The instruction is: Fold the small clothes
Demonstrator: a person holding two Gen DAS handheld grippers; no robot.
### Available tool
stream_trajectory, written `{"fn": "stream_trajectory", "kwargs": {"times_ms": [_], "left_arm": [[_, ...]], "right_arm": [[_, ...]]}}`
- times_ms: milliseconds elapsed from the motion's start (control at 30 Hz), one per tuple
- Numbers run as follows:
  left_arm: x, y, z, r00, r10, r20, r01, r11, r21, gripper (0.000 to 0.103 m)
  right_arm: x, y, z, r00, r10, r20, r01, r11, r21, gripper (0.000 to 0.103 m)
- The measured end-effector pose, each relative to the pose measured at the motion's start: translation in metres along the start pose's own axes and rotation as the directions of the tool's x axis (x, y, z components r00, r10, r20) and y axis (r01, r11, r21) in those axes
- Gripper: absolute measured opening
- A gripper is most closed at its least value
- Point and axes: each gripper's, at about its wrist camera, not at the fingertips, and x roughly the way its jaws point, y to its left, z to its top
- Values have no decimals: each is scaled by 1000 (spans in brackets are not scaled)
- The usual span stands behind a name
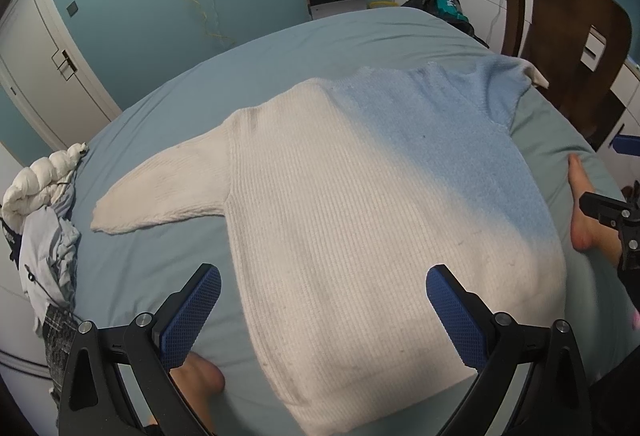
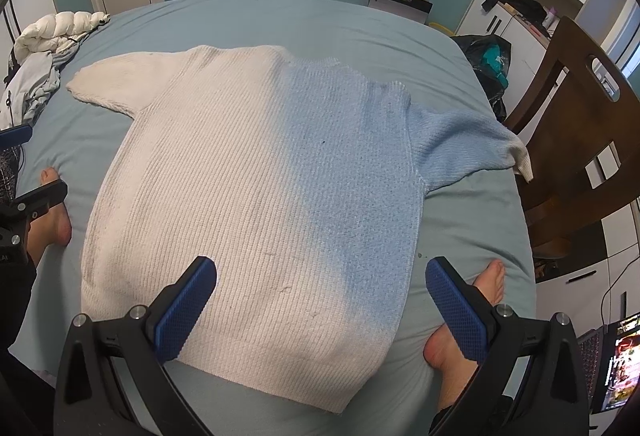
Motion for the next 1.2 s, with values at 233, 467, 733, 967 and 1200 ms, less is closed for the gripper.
{"fn": "stream_trajectory", "kwargs": {"times_ms": [233,467,733,967,1200], "left_arm": [[9,16,6,999,-28,-23,26,998,-65,103],[29,29,7,994,55,-95,-58,998,-27,103],[73,124,20,956,150,-251,-174,982,-78,103],[114,288,38,924,235,-301,-334,880,-337,103],[171,453,3,840,278,-466,-530,604,-595,103]], "right_arm": [[0,2,4,1000,9,-13,-9,1000,9,102],[-3,11,7,997,79,-26,-79,997,10,102],[20,8,4,969,196,-149,-191,980,46,102],[52,3,11,896,359,-262,-311,927,209,102],[74,26,35,896,389,-215,-359,918,166,102]]}}
